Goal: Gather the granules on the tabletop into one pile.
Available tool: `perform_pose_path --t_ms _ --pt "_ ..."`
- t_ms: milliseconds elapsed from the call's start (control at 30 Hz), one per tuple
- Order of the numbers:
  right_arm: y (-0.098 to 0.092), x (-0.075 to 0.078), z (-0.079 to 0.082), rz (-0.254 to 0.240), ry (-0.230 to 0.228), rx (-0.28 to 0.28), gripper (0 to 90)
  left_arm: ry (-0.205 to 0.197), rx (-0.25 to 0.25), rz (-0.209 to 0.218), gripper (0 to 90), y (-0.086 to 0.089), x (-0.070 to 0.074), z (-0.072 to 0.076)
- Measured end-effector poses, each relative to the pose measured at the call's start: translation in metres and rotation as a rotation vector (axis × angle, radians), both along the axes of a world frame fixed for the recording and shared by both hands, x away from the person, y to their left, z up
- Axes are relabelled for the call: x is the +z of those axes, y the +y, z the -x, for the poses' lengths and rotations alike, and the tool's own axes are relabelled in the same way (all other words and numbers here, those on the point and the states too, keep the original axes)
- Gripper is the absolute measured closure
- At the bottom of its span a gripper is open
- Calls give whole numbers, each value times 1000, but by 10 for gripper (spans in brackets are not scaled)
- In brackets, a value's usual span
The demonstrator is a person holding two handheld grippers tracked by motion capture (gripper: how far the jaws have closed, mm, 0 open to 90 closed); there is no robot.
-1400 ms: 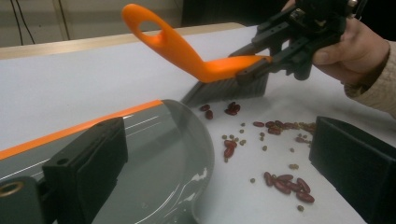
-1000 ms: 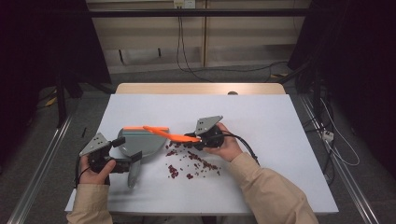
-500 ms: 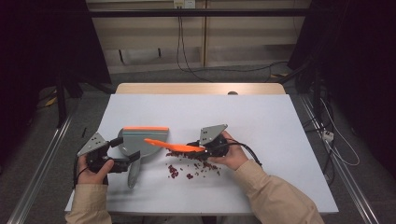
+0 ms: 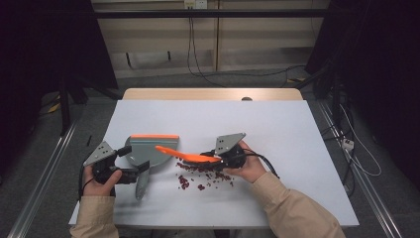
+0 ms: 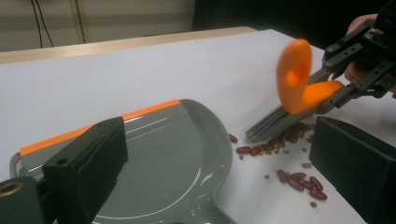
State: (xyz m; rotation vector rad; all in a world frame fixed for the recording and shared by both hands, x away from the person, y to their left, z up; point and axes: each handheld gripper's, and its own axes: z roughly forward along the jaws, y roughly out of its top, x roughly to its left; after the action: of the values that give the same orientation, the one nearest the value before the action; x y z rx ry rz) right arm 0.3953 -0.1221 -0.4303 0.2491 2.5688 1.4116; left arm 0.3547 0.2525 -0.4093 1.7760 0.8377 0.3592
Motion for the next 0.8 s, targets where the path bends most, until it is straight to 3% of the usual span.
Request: perform_pose_path --t_ms 333,667,800 --pt "-7 8 -23 -72 22 -65 710 2 -6 -2 43 -3 0 0" --pt "12 2 -49 -9 10 -85 710 4 -10 -2 43 -2 -1 -1" --pt "26 0 -51 4 11 -51 710 4 -11 -4 43 -2 -1 -1"
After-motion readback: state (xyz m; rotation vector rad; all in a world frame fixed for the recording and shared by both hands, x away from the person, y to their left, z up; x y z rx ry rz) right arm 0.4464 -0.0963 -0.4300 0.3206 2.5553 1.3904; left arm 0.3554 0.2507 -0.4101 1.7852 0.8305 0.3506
